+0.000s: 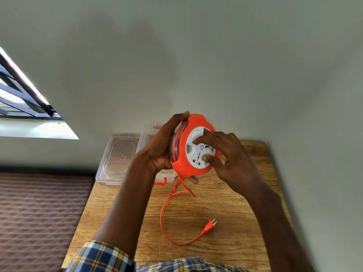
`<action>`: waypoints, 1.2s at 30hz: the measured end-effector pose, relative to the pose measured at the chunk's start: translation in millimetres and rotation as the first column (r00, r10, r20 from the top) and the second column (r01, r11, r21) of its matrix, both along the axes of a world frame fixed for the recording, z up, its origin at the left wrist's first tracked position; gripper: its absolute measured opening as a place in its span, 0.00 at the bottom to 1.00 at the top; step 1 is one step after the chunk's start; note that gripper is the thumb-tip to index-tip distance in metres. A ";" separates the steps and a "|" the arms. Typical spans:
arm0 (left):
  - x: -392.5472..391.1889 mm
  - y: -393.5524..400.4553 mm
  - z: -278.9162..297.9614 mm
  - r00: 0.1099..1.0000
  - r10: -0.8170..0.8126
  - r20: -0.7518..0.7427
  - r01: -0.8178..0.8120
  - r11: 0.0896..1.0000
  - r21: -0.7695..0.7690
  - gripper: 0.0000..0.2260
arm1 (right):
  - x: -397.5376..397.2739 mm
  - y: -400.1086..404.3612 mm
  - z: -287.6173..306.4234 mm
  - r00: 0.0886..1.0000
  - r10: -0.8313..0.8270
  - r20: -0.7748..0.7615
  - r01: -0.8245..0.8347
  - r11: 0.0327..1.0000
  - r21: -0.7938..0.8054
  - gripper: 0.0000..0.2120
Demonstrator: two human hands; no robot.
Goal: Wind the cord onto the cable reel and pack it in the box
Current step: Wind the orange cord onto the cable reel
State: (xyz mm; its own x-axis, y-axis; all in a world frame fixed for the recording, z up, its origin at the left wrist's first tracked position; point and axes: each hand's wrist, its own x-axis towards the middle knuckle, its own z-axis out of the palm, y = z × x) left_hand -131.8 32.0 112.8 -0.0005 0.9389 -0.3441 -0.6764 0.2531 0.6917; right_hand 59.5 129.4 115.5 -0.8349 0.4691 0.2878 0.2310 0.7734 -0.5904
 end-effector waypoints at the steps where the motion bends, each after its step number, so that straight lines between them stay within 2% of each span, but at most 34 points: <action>1: -0.1 -0.5 -0.6 1.000 -0.006 0.003 0.006 1.000 0.002 0.26 | 0.6 1.4 -0.3 1.000 0.017 0.012 -0.017 1.000 0.013 0.28; 4: 1.2 -0.5 0.0 1.000 -0.024 0.000 0.024 1.000 0.010 0.28 | 2.5 1.7 -0.8 0.997 0.064 0.042 -0.065 0.997 0.029 0.32; 7: 0.6 -0.1 -0.5 0.999 -0.031 0.016 0.030 0.999 0.026 0.29 | 2.0 0.5 -1.9 0.997 0.066 0.033 -0.068 0.996 0.058 0.31; 12: 1.4 3.4 2.0 0.998 -0.053 0.027 0.052 0.998 0.025 0.31 | -1.7 -4.9 -7.6 0.996 -0.088 -0.032 0.092 0.984 0.151 0.29; 17: 2.3 4.2 5.2 1.000 -0.024 -0.009 0.024 0.999 0.025 0.24 | -8.6 -25.3 -3.8 0.943 -0.316 -0.102 0.319 0.948 0.015 0.29; 19: 3.1 3.6 4.4 1.000 0.021 -0.001 -0.021 0.999 0.038 0.24 | -15.0 -33.1 -2.5 0.902 -0.410 -0.137 0.400 0.911 -0.098 0.32; 22: 3.9 4.0 1.6 0.999 0.037 -0.012 -0.037 0.999 0.023 0.26 | -23.3 -36.0 -2.2 0.860 -0.503 -0.085 0.479 0.854 -0.204 0.33; 25: 3.1 1.6 -1.8 0.999 0.033 -0.020 -0.033 0.999 0.015 0.25 | -21.5 -35.4 -0.5 0.889 -0.457 -0.029 0.451 0.886 -0.110 0.33; 27: 2.4 0.5 -1.6 1.000 0.025 -0.015 -0.024 1.000 0.012 0.26 | -16.1 -33.8 2.3 0.905 -0.421 -0.060 0.419 0.907 -0.046 0.32; 30: -0.2 -0.4 0.9 0.999 0.044 -0.009 -0.044 0.999 0.009 0.25 | -7.7 -22.5 -0.1 0.955 -0.272 -0.123 0.282 0.956 0.076 0.19; 31: -1.2 -0.7 0.9 0.999 0.051 -0.005 -0.051 0.999 0.003 0.25 | -5.5 -17.7 -2.1 0.976 -0.189 -0.111 0.201 0.974 0.108 0.19; 33: -2.5 -1.6 -0.1 0.999 0.045 0.006 -0.045 0.999 -0.005 0.26 | -2.1 -10.0 -5.9 0.997 -0.052 -0.053 0.058 0.990 0.132 0.23; 36: -4.6 -2.6 -3.1 1.000 0.028 -0.001 -0.028 1.000 -0.003 0.27 | -2.9 -7.6 -5.9 1.000 -0.005 0.011 0.003 0.990 0.142 0.29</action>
State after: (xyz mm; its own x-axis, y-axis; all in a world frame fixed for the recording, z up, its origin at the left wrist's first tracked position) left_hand -136.4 29.4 109.7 -0.0273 0.9377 -0.3465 -0.6830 0.2356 0.6914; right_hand 56.5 121.8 109.5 -0.8367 0.4277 0.3420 0.2405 0.8480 -0.4723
